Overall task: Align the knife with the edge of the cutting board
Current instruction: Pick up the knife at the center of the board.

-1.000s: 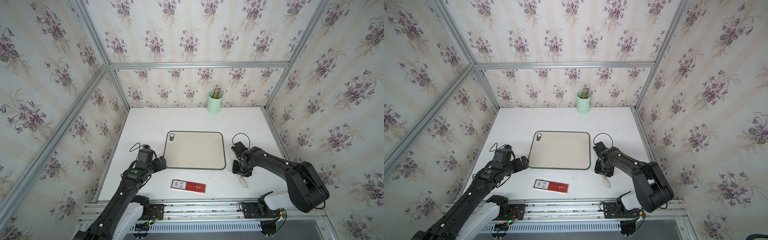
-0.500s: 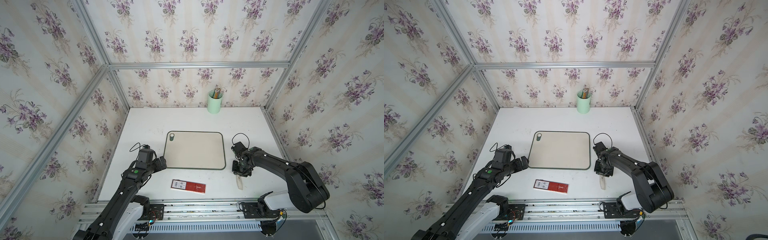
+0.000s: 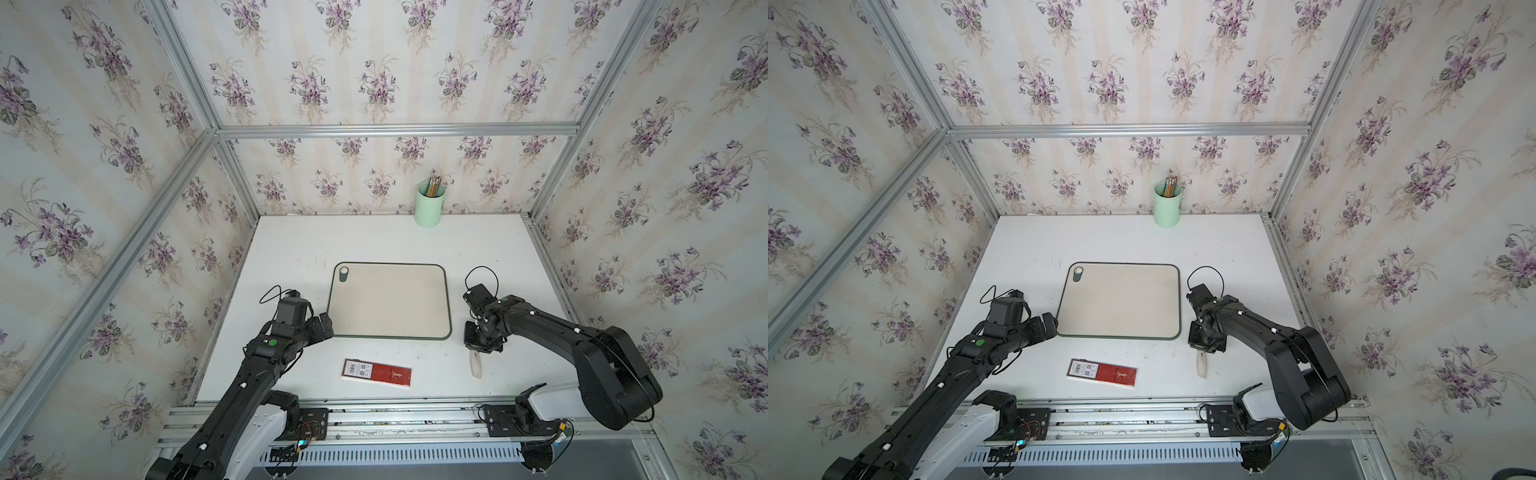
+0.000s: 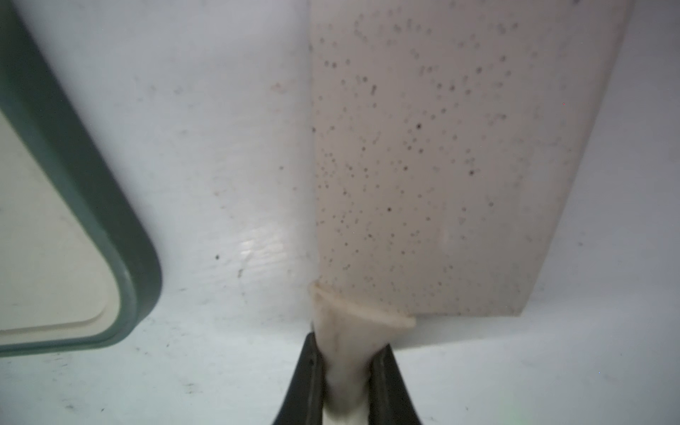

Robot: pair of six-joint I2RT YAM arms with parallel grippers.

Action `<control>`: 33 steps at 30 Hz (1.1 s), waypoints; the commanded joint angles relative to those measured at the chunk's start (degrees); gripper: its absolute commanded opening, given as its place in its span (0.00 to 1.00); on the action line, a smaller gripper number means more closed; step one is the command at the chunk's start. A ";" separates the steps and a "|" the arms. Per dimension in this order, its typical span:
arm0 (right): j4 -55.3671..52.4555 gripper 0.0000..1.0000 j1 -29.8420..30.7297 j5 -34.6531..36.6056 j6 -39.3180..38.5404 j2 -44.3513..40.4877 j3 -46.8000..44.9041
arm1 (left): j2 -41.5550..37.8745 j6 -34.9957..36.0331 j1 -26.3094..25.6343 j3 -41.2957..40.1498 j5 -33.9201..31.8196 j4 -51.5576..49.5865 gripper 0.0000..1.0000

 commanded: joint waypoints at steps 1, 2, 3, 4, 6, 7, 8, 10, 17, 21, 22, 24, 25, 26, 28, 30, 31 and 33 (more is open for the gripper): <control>4.21 0.08 0.16 -2.82 0.10 -0.87 -0.88 | 0.14 -0.20 0.05 0.35 -0.85 0.16 0.99; 4.27 0.06 0.18 -2.74 0.00 -1.65 -0.97 | 0.24 -0.20 0.10 0.38 -0.85 0.16 0.99; 4.41 0.06 0.13 -2.56 0.01 -2.53 -0.97 | 0.31 -0.22 0.08 0.43 -0.92 0.23 0.99; 4.50 0.05 0.13 -2.51 0.08 -3.16 -1.05 | 0.46 -0.27 0.07 0.49 -1.01 0.08 0.99; 4.72 0.04 0.16 -2.76 0.20 -4.53 -1.21 | 0.73 -0.30 0.11 0.54 -1.02 -0.01 0.99; 4.81 0.04 0.14 -3.01 0.16 -5.16 -1.31 | 0.91 -0.28 0.11 0.63 -1.02 -0.14 0.99; 4.98 0.03 0.11 -3.20 0.26 -5.95 -1.47 | 1.01 -0.32 0.05 0.70 -1.02 -0.19 0.99; 5.27 0.02 0.15 -3.60 0.35 -7.58 -1.78 | 1.20 -0.44 0.11 0.71 -1.11 -0.11 0.99; 6.54 0.00 0.81 -4.05 1.21 -13.17 -3.01 | 0.61 -0.60 0.05 1.03 -2.47 -1.32 0.99; 6.54 0.00 3.35 -2.68 2.79 -15.44 -2.67 | 0.36 0.01 0.06 2.47 -4.98 -3.54 0.99; 6.37 0.00 4.02 -2.03 3.34 -15.62 -2.40 | 0.44 0.14 0.04 2.80 -6.00 -3.97 0.99; 5.89 0.00 7.65 0.67 4.91 -15.82 -1.71 | 0.59 0.34 0.05 2.93 -8.28 -4.46 0.99; 5.62 0.00 8.81 2.27 5.94 -15.81 -1.44 | 0.57 0.16 0.09 2.91 -8.72 -4.58 0.99; 5.69 0.00 10.26 3.47 7.11 -15.67 -1.09 | 0.59 0.15 0.06 2.70 -8.53 -4.22 0.99; 5.59 0.00 13.46 5.62 9.36 -14.74 -0.19 | 0.55 0.15 0.08 2.21 -7.97 -3.61 0.99; 5.90 0.01 16.48 6.89 11.09 -13.06 0.63 | 0.57 0.06 0.12 2.05 -8.06 -3.66 0.99; 6.43 0.01 17.46 6.81 11.85 -12.35 0.57 | 0.50 -0.07 0.11 2.09 -8.05 -3.77 0.99; 7.70 0.01 19.25 7.36 13.47 -11.25 0.40 | 0.29 -0.19 0.09 1.90 -7.97 -3.88 0.99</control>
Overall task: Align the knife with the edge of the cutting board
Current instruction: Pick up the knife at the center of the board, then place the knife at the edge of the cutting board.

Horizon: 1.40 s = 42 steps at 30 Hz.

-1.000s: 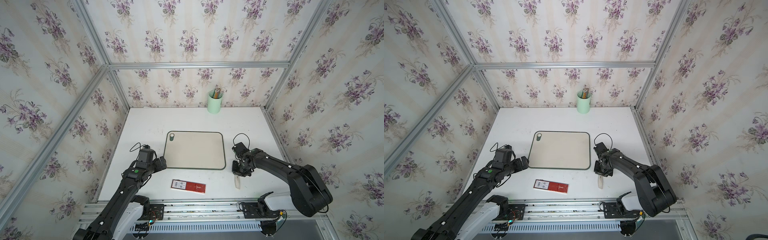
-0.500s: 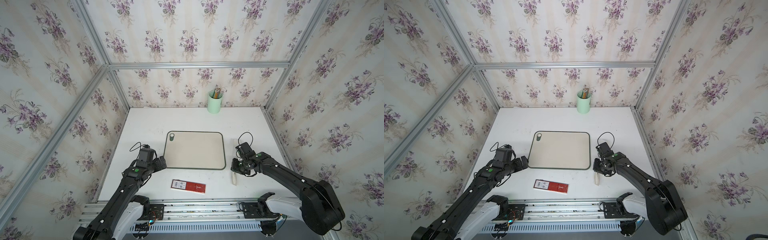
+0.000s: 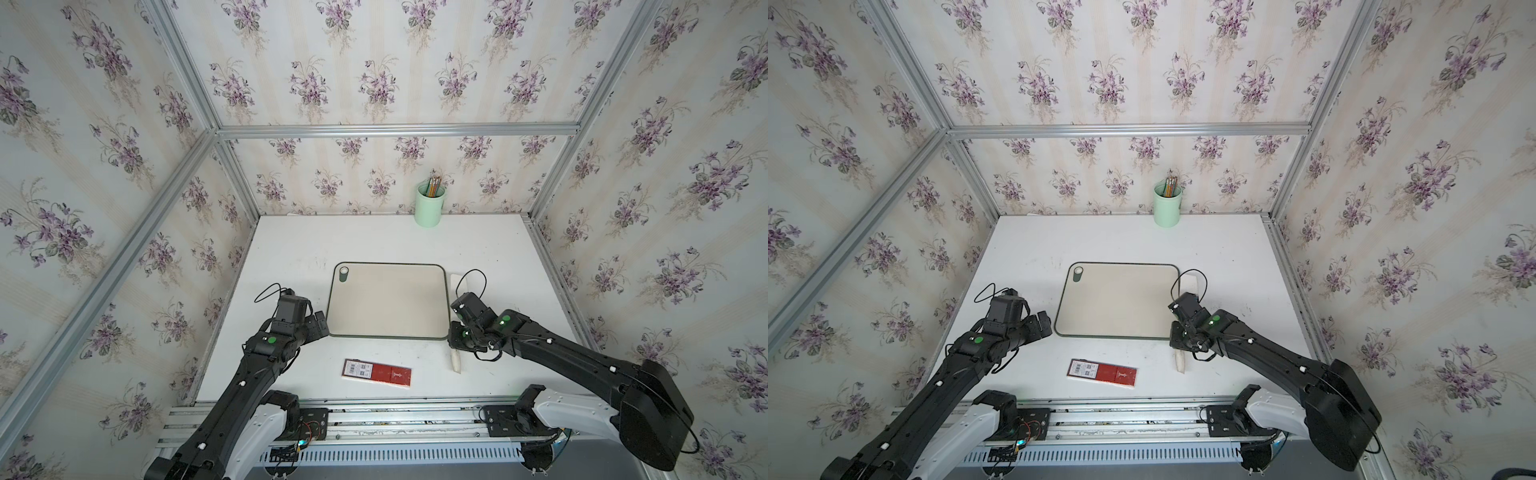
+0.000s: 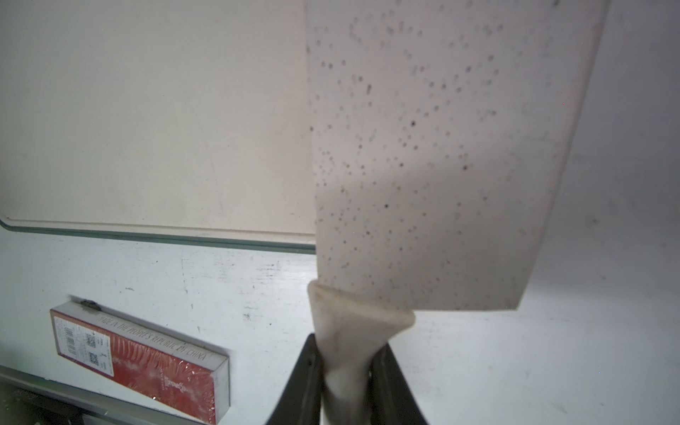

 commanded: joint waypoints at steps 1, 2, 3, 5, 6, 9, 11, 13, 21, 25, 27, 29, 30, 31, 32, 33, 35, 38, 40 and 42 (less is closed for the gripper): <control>1.71 0.01 2.48 4.11 4.51 1.58 0.27 | -0.37 -0.03 0.06 -0.20 -0.72 -0.61 0.99; 1.53 0.01 3.22 5.05 5.18 2.28 0.50 | -0.48 0.08 0.08 -0.25 -0.56 -0.56 0.99; 1.16 0.01 4.03 5.87 5.88 2.83 0.73 | -0.48 -0.08 0.13 -0.25 -0.60 -0.65 0.99; 1.67 0.01 5.54 6.68 7.00 3.62 0.72 | -0.70 -0.09 0.11 -0.25 -0.69 -0.78 0.99; 1.74 0.01 6.12 6.61 7.36 4.30 1.07 | -0.67 0.05 0.11 -0.25 -0.60 -0.82 0.99; 1.74 0.01 7.22 6.49 7.72 6.24 2.06 | -0.91 -0.09 0.06 -0.33 -0.86 -0.94 0.99; 1.10 0.02 8.00 7.07 7.86 7.01 3.07 | -1.15 -0.23 0.05 -0.27 -0.94 -1.13 0.99; 0.35 0.01 8.55 8.13 7.94 7.53 4.02 | -1.21 -0.18 0.05 -0.27 -0.82 -1.26 0.99; 0.37 0.02 9.40 7.13 6.27 12.17 4.90 | -1.60 -0.19 0.09 -0.51 -0.82 -1.01 0.99; 1.45 0.02 9.95 6.92 6.54 13.23 4.97 | -1.76 -0.28 0.04 -0.50 -1.00 -1.17 0.99; 1.63 0.02 10.15 6.78 6.46 14.26 5.37 | -1.90 -0.32 0.08 -0.63 -1.12 -1.18 0.99; 2.11 0.02 10.41 6.46 6.37 15.13 5.47 | -1.94 -0.35 0.04 -0.58 -0.95 -1.18 0.99; 2.38 0.02 10.65 6.11 6.19 15.65 5.55 | -1.90 -0.27 0.04 -0.58 -0.95 -1.25 0.99; 2.48 0.02 10.82 5.86 6.01 16.21 5.81 | -1.89 -0.34 0.10 -0.55 -0.87 -1.26 0.99; 2.36 0.02 10.89 5.89 6.01 16.63 5.92 | -1.85 -0.30 0.08 -0.57 -0.86 -1.26 0.99; 2.46 0.02 11.09 5.99 6.01 16.94 6.02 | -1.81 -0.29 0.09 -0.60 -0.86 -1.17 0.99; 2.69 0.02 11.21 5.78 6.01 17.26 5.99 | -1.57 -0.27 0.09 -0.47 -0.78 -1.15 0.99; 2.60 0.02 11.25 5.94 6.18 17.58 6.26 | -1.46 -0.18 0.11 -0.51 -0.77 -1.17 0.99; 2.52 0.02 11.24 5.99 6.11 17.75 6.51 | -1.42 -0.19 0.05 -0.46 -0.77 -1.09 0.99; 2.45 0.02 11.23 6.32 6.15 18.26 7.01 | -1.28 -0.10 0.09 -0.36 -0.69 -1.02 0.99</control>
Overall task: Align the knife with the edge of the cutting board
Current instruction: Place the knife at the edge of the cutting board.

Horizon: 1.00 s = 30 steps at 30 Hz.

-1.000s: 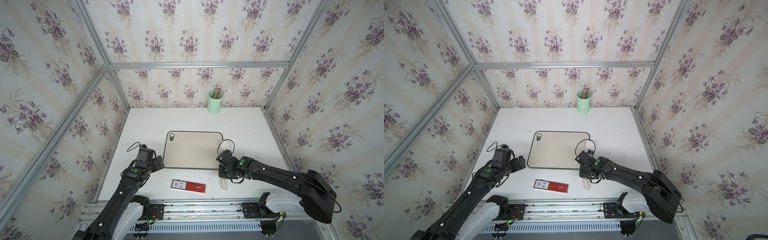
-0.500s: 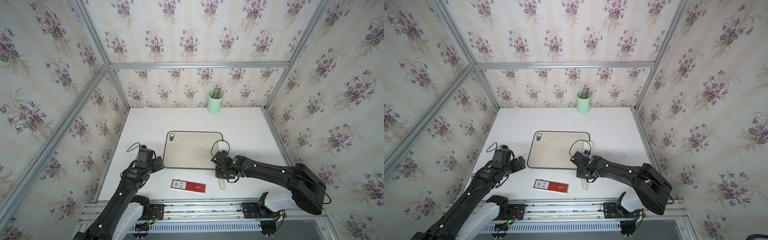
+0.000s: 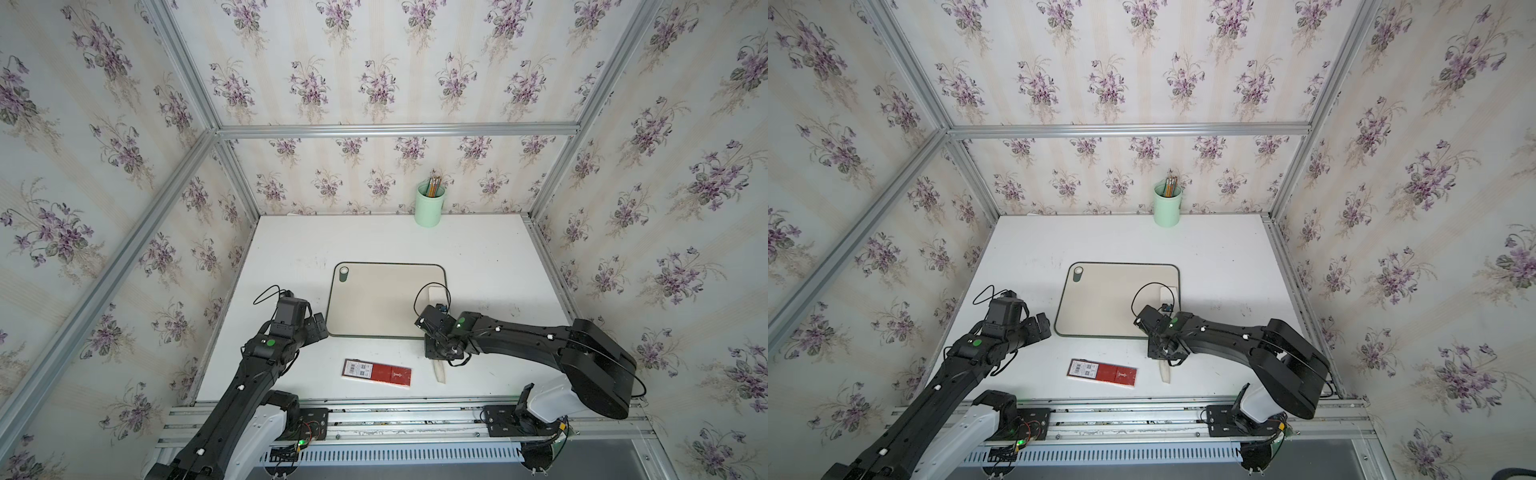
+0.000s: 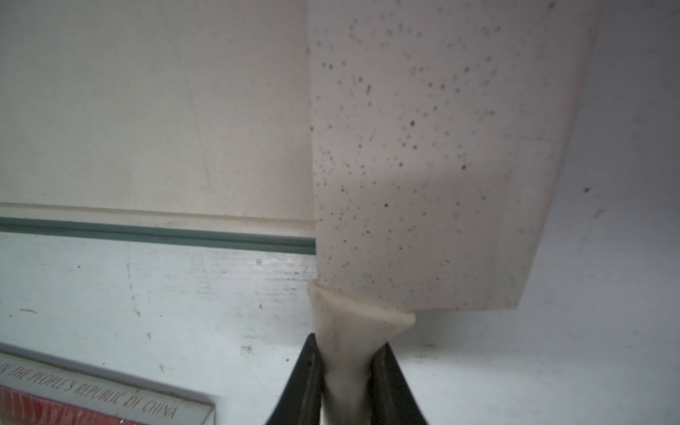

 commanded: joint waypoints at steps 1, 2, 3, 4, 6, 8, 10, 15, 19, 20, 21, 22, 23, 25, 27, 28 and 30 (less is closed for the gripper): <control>0.35 0.02 0.03 1.14 -0.54 1.02 1.16 | 0.36 -0.05 0.07 0.11 -0.47 0.03 0.99; 0.24 0.03 0.04 1.00 -0.55 1.39 1.49 | 0.45 -0.05 0.04 0.23 -0.47 0.05 0.99; 0.39 0.02 0.08 1.04 -0.48 1.59 1.55 | 0.50 -0.05 0.06 0.19 -0.47 0.06 0.99; 0.57 0.02 0.08 1.17 -0.39 1.75 1.55 | 0.50 -0.05 0.06 0.21 -0.47 0.02 0.99; 0.50 0.03 0.08 1.29 -0.19 2.03 1.63 | 0.52 -0.04 0.04 0.17 -0.40 0.01 0.99; 0.40 0.02 0.07 1.62 0.18 1.96 1.63 | 0.48 -0.01 0.06 0.21 -0.29 0.02 0.99; -0.01 0.02 0.05 2.11 0.65 1.80 1.72 | 0.52 -0.01 0.04 0.18 -0.29 0.01 0.99; -0.15 0.02 0.06 2.30 1.36 1.73 1.13 | 0.43 -0.05 0.06 0.22 -0.29 -0.08 0.99; 0.48 0.03 0.08 1.99 1.69 1.92 0.76 | 0.35 -0.05 0.07 0.24 -0.29 -0.07 0.99; 0.57 0.02 0.02 1.89 1.73 2.02 0.76 | 0.32 -0.06 0.12 0.25 -0.29 -0.08 0.99; 0.53 0.03 0.07 2.04 1.90 2.01 0.76 | 0.33 -0.06 0.09 0.25 -0.29 -0.06 0.99; 0.69 0.02 0.08 2.24 2.00 2.01 0.71 | 0.33 -0.06 0.04 0.25 -0.23 -0.06 0.99; 0.91 0.03 0.04 1.98 2.00 2.07 0.67 | 0.39 -0.05 0.05 0.21 -0.16 -0.08 0.99; 0.94 0.02 0.08 2.08 2.08 2.47 0.84 | 0.34 -0.05 0.11 0.21 -0.12 -0.08 0.99; 1.18 0.03 0.08 1.78 2.24 2.84 0.84 | 0.34 -0.05 0.12 0.20 -0.12 -0.16 0.99; 1.27 0.03 0.08 1.73 2.35 3.06 0.84 | 0.27 -0.05 0.07 0.25 -0.10 -0.13 0.99; 1.62 0.05 0.07 1.43 2.44 3.34 0.76 | 0.24 -0.05 0.07 0.24 -0.16 -0.08 0.99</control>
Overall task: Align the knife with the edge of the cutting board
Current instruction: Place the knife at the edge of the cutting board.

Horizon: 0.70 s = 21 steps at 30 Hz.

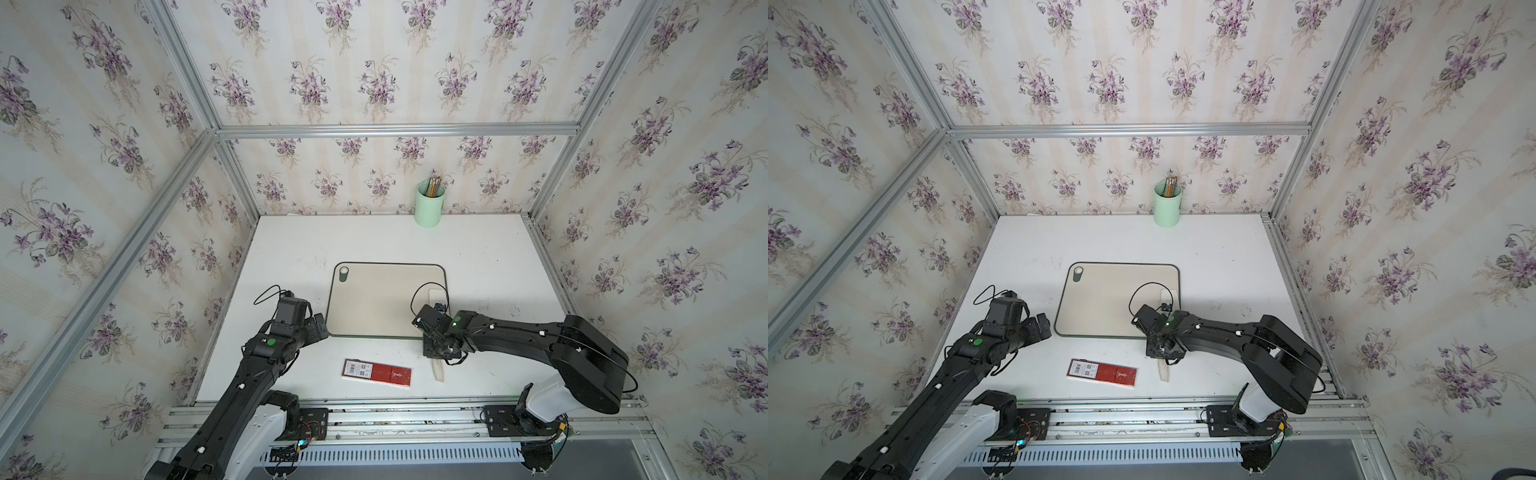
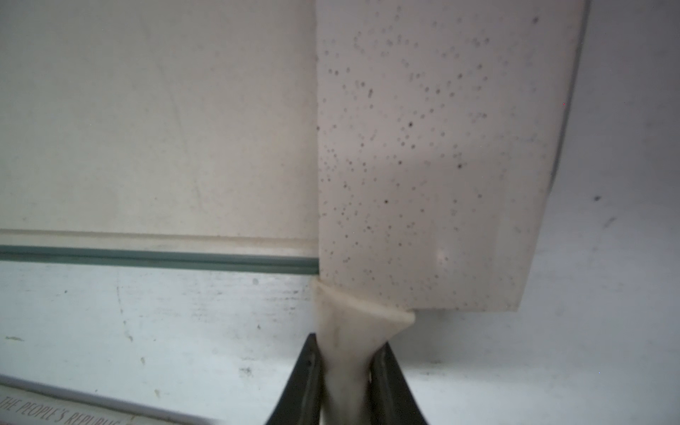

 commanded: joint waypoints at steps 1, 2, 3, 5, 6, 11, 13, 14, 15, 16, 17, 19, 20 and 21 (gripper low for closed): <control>1.23 0.06 0.08 0.79 0.78 0.73 -0.16 | -0.09 -0.05 0.05 0.25 -0.18 0.04 0.99; 1.30 0.06 0.07 0.80 0.90 0.66 -0.16 | -0.07 -0.05 0.04 0.24 -0.19 0.12 0.99; 1.49 0.06 0.02 0.72 0.91 0.73 -0.29 | -0.05 -0.05 0.07 0.23 -0.25 0.10 0.99; 1.59 0.07 0.07 0.79 1.04 0.70 -0.34 | -0.01 -0.05 0.12 0.18 -0.16 0.15 0.99; 1.67 0.09 0.06 0.76 1.10 0.75 -0.33 | -0.01 -0.07 0.09 0.18 -0.17 0.12 0.99; 2.00 0.10 0.07 0.48 1.09 1.31 -0.26 | -0.03 -0.09 0.10 0.24 -0.20 0.03 0.99; 2.02 0.14 0.06 0.36 1.09 1.51 -0.16 | -0.09 -0.05 0.06 0.18 -0.25 0.05 0.99; 2.13 0.16 0.07 0.24 1.11 1.54 -0.16 | -0.05 -0.10 0.05 0.21 -0.25 0.03 0.99; 2.16 0.18 0.06 0.27 1.09 1.50 -0.16 | -0.02 -0.18 0.04 0.17 -0.25 0.08 0.99; 2.20 0.19 0.07 0.28 1.09 1.58 -0.12 | 0.02 -0.12 0.08 0.23 -0.25 0.03 0.99; 2.28 0.21 0.08 0.28 1.09 1.55 -0.07 | 0.01 -0.13 0.09 0.21 -0.25 0.03 0.99; 2.29 0.26 0.04 0.28 1.09 1.70 -0.03 | 0.03 -0.18 0.11 0.25 -0.25 0.03 0.99; 2.29 0.28 0.08 0.33 1.09 1.72 -0.07 | 0.01 -0.13 0.13 0.20 -0.32 0.05 0.99; 2.37 0.29 0.06 0.29 1.09 1.87 -0.07 | 0.07 -0.14 0.11 0.20 -0.34 0.05 0.99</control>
